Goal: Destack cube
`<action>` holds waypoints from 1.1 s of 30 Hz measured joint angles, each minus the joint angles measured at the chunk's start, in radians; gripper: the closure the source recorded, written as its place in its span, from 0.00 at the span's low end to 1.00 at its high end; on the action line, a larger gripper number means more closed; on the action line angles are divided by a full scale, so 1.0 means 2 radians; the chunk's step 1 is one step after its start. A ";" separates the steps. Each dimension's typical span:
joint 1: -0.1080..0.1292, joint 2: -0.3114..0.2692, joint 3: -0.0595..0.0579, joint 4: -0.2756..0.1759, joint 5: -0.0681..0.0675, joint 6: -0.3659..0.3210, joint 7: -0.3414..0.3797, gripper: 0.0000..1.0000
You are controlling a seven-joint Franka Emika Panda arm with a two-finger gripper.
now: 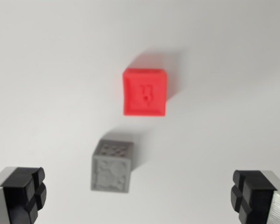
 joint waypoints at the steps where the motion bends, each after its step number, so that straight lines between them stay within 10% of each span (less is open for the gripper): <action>1: 0.000 -0.002 0.000 0.002 -0.001 -0.004 0.000 0.00; 33: 0.000 -0.026 -0.002 0.045 -0.006 -0.071 0.004 0.00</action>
